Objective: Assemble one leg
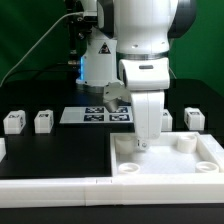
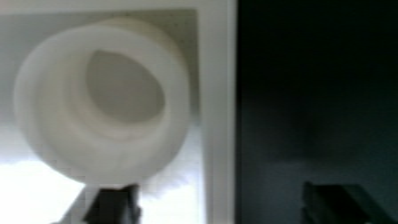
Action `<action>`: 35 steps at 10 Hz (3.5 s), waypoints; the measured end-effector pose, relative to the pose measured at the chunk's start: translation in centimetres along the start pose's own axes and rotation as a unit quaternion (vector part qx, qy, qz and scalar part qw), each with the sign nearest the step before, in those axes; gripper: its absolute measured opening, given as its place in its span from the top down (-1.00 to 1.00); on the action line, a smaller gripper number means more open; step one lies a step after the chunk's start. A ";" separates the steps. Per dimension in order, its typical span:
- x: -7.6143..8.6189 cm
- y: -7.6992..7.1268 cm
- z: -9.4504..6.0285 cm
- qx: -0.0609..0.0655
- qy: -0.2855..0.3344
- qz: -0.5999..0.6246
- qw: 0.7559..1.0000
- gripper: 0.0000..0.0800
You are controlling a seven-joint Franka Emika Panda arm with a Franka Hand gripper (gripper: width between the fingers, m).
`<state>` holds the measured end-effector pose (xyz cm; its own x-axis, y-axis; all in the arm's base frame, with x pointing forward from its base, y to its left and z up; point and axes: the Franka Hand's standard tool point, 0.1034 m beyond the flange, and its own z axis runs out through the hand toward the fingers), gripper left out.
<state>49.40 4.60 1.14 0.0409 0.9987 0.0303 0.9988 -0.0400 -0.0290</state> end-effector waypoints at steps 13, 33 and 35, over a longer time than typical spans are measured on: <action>0.6 -2.3 -4.1 -0.020 -0.004 0.108 0.994 -0.62; 11.5 -5.5 -2.9 0.053 -0.049 0.650 0.757 -0.62; 11.4 -5.4 -2.8 0.101 -0.114 0.646 0.748 -0.62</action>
Offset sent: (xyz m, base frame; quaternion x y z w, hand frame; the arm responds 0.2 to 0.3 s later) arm -0.0127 -0.0031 0.0165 -0.0208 -0.0222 0.0281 0.9991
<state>44.55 16.15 4.43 0.9397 0.1103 -0.3237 0.1034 -0.9939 -0.0384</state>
